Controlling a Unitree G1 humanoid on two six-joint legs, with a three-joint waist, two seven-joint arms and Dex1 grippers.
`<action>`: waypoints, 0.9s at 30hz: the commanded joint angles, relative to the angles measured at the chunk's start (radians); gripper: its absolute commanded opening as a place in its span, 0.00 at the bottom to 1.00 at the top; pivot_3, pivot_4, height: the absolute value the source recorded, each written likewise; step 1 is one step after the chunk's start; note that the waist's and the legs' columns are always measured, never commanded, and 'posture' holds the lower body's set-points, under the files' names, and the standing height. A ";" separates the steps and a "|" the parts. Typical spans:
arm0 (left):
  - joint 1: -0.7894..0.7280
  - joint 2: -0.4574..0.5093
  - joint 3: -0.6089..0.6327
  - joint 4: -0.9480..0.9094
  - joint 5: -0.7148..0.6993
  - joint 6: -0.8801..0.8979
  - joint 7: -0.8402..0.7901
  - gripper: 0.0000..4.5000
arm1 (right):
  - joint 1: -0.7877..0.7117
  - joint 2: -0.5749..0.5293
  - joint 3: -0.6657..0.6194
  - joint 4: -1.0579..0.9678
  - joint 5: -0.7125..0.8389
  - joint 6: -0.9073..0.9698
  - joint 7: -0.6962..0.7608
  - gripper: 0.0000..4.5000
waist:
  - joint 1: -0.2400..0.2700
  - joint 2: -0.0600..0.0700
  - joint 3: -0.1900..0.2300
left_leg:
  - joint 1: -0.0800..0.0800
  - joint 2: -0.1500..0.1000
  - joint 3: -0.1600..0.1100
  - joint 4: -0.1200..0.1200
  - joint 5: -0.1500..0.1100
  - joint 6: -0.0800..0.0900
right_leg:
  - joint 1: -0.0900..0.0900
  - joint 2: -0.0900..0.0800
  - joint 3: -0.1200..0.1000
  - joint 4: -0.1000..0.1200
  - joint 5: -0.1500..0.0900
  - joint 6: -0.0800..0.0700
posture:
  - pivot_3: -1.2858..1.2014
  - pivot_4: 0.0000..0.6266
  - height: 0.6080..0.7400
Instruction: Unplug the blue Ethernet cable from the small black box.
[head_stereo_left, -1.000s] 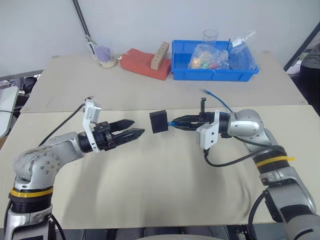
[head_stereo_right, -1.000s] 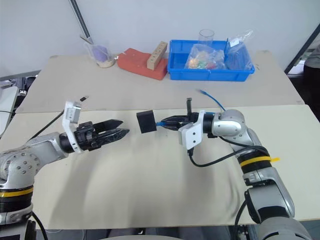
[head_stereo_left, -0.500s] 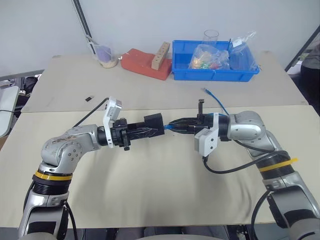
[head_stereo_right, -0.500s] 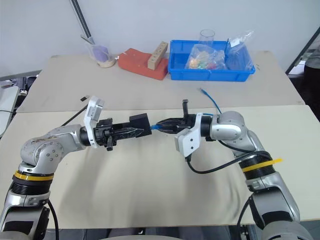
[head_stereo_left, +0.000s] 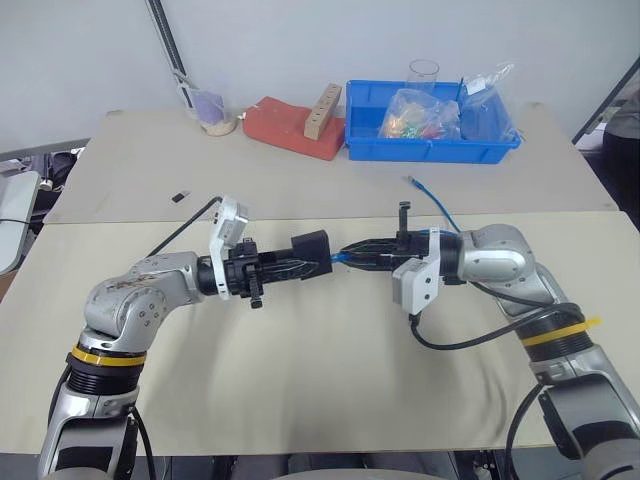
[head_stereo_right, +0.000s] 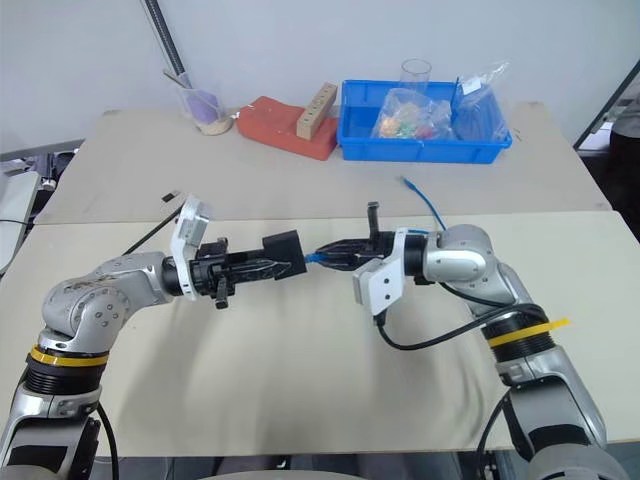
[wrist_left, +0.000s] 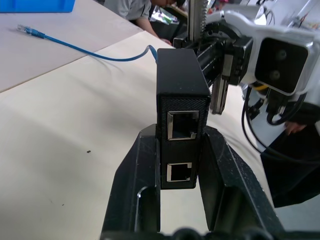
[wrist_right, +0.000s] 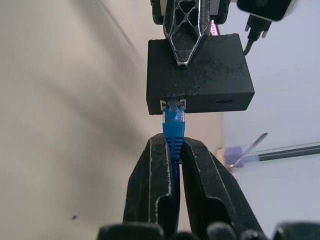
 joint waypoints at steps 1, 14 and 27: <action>-0.002 0.019 -0.012 -0.048 0.034 -0.054 -0.047 0.12 | -0.010 -0.041 -0.004 -0.064 0.088 0.082 0.071 0.42 | 0.001 0.000 0.000 | 0.000 0.000 0.000 0.000 0.000 0.000 | 0.000 0.000 0.000 0.000 0.000 0.000 | 0.52 0.24 1.00; -0.067 0.025 -0.080 0.070 0.228 -0.327 -0.243 0.12 | -0.059 -0.222 -0.080 -0.337 0.715 1.290 0.231 0.99 | 0.005 0.000 0.000 | -0.003 0.000 -0.002 0.002 0.000 0.000 | 0.000 0.000 -0.001 -0.001 0.000 0.000 | 0.52 0.24 1.00; -0.174 0.013 -0.102 0.178 0.290 -0.380 -0.346 0.12 | -0.146 -0.044 -0.028 -0.260 0.587 1.381 0.167 0.99 | 0.004 0.000 0.000 | -0.017 -0.001 -0.001 0.011 -0.001 0.002 | -0.013 0.000 -0.002 0.005 0.000 0.000 | 0.52 0.24 1.00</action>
